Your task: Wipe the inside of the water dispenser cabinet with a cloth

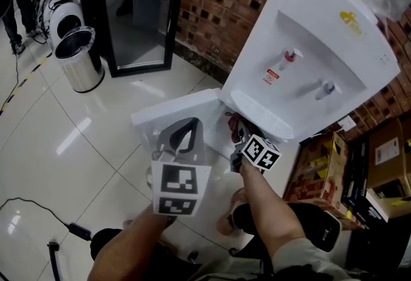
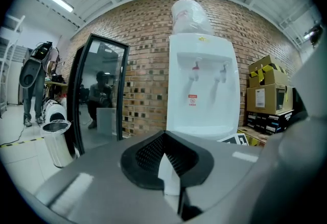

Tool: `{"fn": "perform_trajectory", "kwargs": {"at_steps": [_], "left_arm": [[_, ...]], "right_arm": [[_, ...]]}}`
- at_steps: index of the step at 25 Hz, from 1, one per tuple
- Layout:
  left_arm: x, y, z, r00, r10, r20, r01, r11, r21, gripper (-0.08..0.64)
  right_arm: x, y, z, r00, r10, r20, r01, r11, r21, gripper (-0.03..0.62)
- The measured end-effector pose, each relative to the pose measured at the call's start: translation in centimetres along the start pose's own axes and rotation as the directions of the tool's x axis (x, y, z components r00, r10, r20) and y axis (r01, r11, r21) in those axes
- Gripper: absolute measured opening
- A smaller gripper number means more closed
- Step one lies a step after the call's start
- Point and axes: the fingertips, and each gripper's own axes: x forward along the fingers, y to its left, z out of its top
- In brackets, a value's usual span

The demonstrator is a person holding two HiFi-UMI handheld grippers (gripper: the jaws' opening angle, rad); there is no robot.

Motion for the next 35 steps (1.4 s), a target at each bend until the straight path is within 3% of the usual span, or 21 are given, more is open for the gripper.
{"fn": "perform_trajectory", "kwargs": {"at_steps": [10, 17, 20, 26, 35], "left_arm": [[2.9, -3.9, -0.3, 0.997, -0.071, -0.021, 0.071, 0.996, 0.049, -0.002], [3.7, -7.2, 0.5, 0.993, -0.115, -0.014, 0.116, 0.991, 0.064, 0.000], [3.4, -7.7, 0.8, 0.993, -0.119, -0.013, 0.119, 0.990, 0.070, -0.002], [2.6, -8.3, 0.8, 0.993, -0.116, -0.025, 0.118, 0.989, 0.086, -0.002], [2.1, -9.1, -1.7, 0.989, -0.119, -0.087, 0.130, 0.983, 0.133, -0.001]], "right_arm": [[-6.9, -6.9, 1.2, 0.990, -0.138, 0.031, 0.138, 0.990, 0.022, 0.100], [-9.6, -10.0, 1.8, 0.982, -0.189, 0.014, 0.189, 0.982, 0.012, 0.100], [-10.3, -10.6, 1.7, 0.979, -0.203, 0.000, 0.203, 0.979, -0.030, 0.101], [-11.1, -11.3, 0.9, 0.972, -0.230, -0.046, 0.216, 0.955, -0.203, 0.103], [-10.0, -13.0, -3.0, 0.947, -0.283, -0.151, 0.233, 0.931, -0.281, 0.103]]}}
